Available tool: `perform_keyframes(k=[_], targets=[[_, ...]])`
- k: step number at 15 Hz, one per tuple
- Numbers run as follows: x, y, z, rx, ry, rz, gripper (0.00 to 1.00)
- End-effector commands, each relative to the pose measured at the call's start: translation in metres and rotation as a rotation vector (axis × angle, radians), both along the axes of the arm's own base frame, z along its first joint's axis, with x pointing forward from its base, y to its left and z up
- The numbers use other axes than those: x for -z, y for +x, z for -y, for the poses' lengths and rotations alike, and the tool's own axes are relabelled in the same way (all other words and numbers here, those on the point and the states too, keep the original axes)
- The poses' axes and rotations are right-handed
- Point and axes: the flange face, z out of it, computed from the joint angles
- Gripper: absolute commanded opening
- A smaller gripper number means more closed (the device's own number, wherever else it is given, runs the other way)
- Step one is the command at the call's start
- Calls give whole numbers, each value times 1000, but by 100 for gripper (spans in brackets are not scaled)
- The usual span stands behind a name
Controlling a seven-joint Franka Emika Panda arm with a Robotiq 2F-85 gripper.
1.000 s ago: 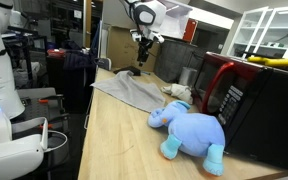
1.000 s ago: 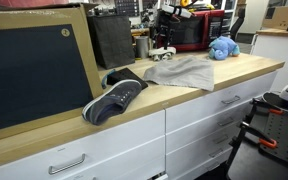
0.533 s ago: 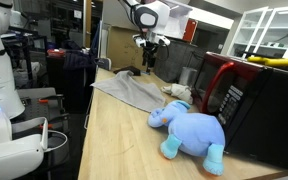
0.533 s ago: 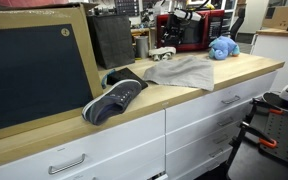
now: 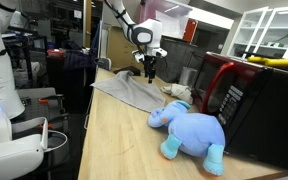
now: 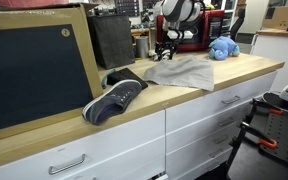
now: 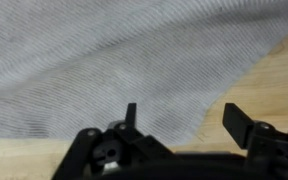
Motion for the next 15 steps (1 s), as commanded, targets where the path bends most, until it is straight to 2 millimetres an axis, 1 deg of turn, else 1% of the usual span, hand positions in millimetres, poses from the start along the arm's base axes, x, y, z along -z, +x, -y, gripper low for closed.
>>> perform_keyframes(k=[1, 2, 3, 4, 5, 6, 7, 8, 9, 12, 13, 15], targets=[[13, 16, -1, 27, -49, 34, 56], [18, 19, 0, 25, -63, 39, 60], [24, 21, 3, 23, -80, 47, 87], [27, 24, 6, 19, -96, 54, 88], [33, 27, 9, 8, -119, 67, 39], [37, 30, 13, 4, -137, 81, 42], [41, 32, 16, -1, -152, 92, 41], [45, 33, 19, -3, -163, 101, 34], [47, 34, 21, -2, -170, 107, 25], [50, 34, 26, -4, -190, 107, 3], [52, 33, 29, -1, -198, 105, 0], [54, 35, 34, 6, -218, 118, 0]])
